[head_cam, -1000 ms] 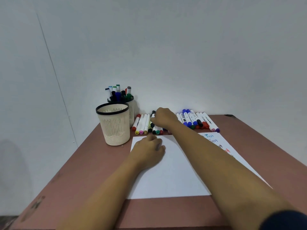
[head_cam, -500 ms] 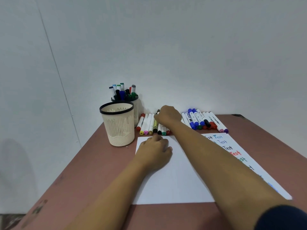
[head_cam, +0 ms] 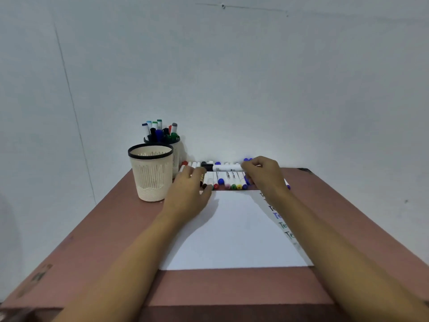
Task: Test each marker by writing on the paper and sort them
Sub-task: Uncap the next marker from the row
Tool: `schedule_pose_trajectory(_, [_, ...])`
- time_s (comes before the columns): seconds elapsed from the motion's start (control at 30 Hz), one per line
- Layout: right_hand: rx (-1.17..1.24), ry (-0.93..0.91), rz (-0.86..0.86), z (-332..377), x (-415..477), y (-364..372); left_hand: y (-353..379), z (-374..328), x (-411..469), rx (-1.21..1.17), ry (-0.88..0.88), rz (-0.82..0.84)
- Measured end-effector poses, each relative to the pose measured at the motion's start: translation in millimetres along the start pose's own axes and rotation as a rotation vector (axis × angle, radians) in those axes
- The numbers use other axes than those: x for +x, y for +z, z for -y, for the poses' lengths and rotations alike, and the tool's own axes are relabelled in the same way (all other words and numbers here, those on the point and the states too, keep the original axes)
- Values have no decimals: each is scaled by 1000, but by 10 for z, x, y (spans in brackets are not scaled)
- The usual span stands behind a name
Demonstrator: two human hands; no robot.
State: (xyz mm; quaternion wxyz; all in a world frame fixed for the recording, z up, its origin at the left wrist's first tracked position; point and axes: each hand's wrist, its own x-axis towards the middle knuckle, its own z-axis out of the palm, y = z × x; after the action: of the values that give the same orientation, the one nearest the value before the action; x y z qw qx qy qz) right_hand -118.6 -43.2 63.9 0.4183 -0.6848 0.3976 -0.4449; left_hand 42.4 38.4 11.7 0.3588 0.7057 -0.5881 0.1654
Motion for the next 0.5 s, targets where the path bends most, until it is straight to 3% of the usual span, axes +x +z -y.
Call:
schedule_pose_trajectory(0.13, [115, 63, 19, -111, -237, -100, -20, -30, -49, 53, 168, 72])
schedule_pose_trajectory(0.27, [397, 169, -9, -149, -368, -48, -64, -181, -115, -31, 112, 236])
schedule_pose_trajectory(0.5, [458, 213, 124, -194, -461, 127, -99, -318, -167, -30, 178, 215])
